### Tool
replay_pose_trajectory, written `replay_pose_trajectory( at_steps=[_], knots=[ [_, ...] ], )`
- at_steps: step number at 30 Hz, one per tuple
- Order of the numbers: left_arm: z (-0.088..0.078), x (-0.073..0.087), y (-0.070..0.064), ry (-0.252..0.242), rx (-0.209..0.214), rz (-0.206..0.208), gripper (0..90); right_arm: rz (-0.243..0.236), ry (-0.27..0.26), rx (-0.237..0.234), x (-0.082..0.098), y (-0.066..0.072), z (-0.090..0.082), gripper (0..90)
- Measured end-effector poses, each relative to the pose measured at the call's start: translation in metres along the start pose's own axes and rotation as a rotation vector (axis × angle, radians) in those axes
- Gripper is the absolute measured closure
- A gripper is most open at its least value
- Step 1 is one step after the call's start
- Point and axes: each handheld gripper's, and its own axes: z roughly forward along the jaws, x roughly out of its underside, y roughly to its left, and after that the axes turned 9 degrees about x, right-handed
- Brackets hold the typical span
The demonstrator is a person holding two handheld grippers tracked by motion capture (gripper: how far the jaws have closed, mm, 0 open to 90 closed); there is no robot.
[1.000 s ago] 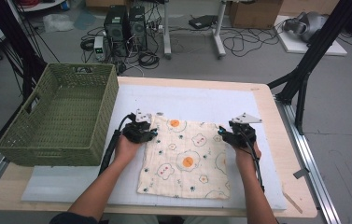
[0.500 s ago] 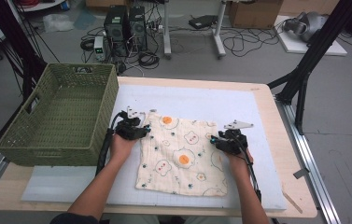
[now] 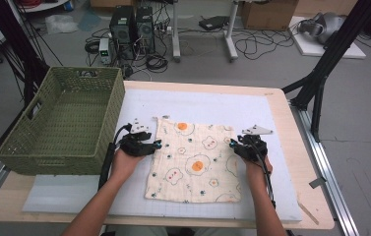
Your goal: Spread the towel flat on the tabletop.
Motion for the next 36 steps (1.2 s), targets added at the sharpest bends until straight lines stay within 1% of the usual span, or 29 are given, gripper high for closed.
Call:
replay_pose_trajectory(
  at_steps=[1, 3, 4, 5, 6, 7, 9, 10, 11, 12, 13, 14, 16, 18, 19, 20, 22, 23, 24, 26, 27, 29, 30, 31, 32, 33, 34, 36],
  knots=[
    [-0.001, 0.002, 0.0, 0.004, 0.007, 0.001, 50.4, -0.006, -0.008, -0.003, 0.0, 0.001, -0.005, 59.3],
    [-0.004, 0.008, -0.003, 0.024, 0.021, 0.006, 52.6, -0.019, -0.029, -0.01, 0.0, 0.002, -0.013, 58.1],
    [-0.003, 0.009, -0.004, 0.049, 0.028, 0.017, 54.2, -0.023, -0.036, -0.018, 0.0, 0.002, -0.018, 57.4],
    [-0.003, 0.012, -0.007, 0.055, 0.031, 0.031, 54.5, -0.034, -0.04, -0.02, 0.001, 0.003, -0.022, 57.0],
    [-0.003, 0.014, -0.009, 0.056, 0.038, 0.051, 56.9, -0.043, -0.04, -0.022, 0.003, 0.003, -0.026, 56.6],
    [-0.002, 0.017, -0.012, 0.044, 0.042, 0.065, 61.8, -0.043, -0.037, -0.031, 0.005, 0.004, -0.029, 56.1],
    [-0.003, 0.017, -0.016, 0.052, 0.055, 0.089, 72.9, -0.05, -0.038, -0.037, 0.01, 0.005, -0.035, 55.6],
    [-0.004, 0.017, -0.018, 0.065, 0.04, 0.117, 82.1, -0.052, -0.033, -0.042, 0.013, 0.005, -0.037, 55.2],
    [-0.005, 0.016, -0.02, 0.077, 0.017, 0.141, 87.5, -0.053, -0.027, -0.045, 0.015, 0.005, -0.039, 54.8],
    [-0.007, 0.016, -0.019, 0.079, 0.007, 0.135, 88.4, -0.055, -0.025, -0.047, 0.018, 0.006, -0.041, 54.8],
    [-0.009, 0.017, -0.017, 0.087, -0.022, 0.129, 89.5, -0.059, -0.019, -0.054, 0.02, 0.006, -0.043, 54.8],
    [-0.012, 0.02, -0.013, 0.085, -0.041, 0.119, 89.6, -0.06, -0.019, -0.058, 0.023, 0.007, -0.045, 54.8],
    [-0.02, 0.027, -0.005, 0.055, -0.031, 0.072, 89.7, -0.045, -0.016, -0.08, 0.027, 0.009, -0.048, 54.9],
    [-0.026, 0.031, -0.003, 0.04, -0.016, 0.065, 89.6, -0.033, -0.007, -0.108, 0.032, 0.012, -0.05, 55.5],
    [-0.028, 0.033, -0.002, 0.023, 0.001, 0.052, 89.1, -0.045, -0.001, -0.112, 0.034, 0.014, -0.05, 55.8],
    [-0.029, 0.033, -0.003, 0.018, 0.01, 0.052, 84.4, -0.049, 0.005, -0.112, 0.035, 0.016, -0.05, 55.8],
    [-0.027, 0.032, -0.004, -0.01, 0.054, 0.018, 70.0, -0.053, 0.009, -0.104, 0.036, 0.016, -0.05, 55.8],
    [-0.025, 0.031, -0.007, -0.027, 0.073, 0.007, 66.5, -0.041, 0.005, -0.1, 0.036, 0.015, -0.051, 55.7],
    [-0.023, 0.03, -0.009, -0.035, 0.083, 0.005, 64.0, -0.031, -0.002, -0.098, 0.036, 0.013, -0.051, 55.7],
    [-0.018, 0.028, -0.014, -0.029, 0.103, 0.016, 60.4, -0.021, -0.009, -0.09, 0.035, 0.011, -0.052, 55.3],
    [-0.015, 0.027, -0.016, -0.015, 0.105, 0.028, 59.0, -0.016, -0.008, -0.091, 0.036, 0.011, -0.052, 55.3],
    [-0.01, 0.025, -0.019, 0.041, 0.087, 0.065, 59.8, -0.016, -0.005, -0.091, 0.037, 0.011, -0.052, 55.4],
    [-0.01, 0.025, -0.022, 0.045, 0.069, 0.083, 63.1, -0.017, -0.002, -0.095, 0.037, 0.011, -0.051, 55.4],
    [-0.01, 0.025, -0.023, 0.044, 0.093, 0.1, 72.5, -0.019, 0.003, -0.097, 0.038, 0.012, -0.051, 55.5],
    [-0.01, 0.025, -0.026, 0.051, 0.074, 0.125, 86.0, -0.019, 0.008, -0.101, 0.038, 0.013, -0.051, 55.7],
    [-0.01, 0.025, -0.028, 0.057, 0.058, 0.138, 86.4, -0.021, 0.013, -0.107, 0.039, 0.014, -0.05, 55.8],
    [-0.011, 0.025, -0.029, 0.063, 0.044, 0.14, 86.8, -0.021, 0.015, -0.116, 0.039, 0.016, -0.05, 56.0],
    [-0.014, 0.027, -0.029, 0.063, 0.019, 0.134, 87.1, -0.027, 0.026, -0.132, 0.04, 0.02, -0.049, 56.1]
  ],
)
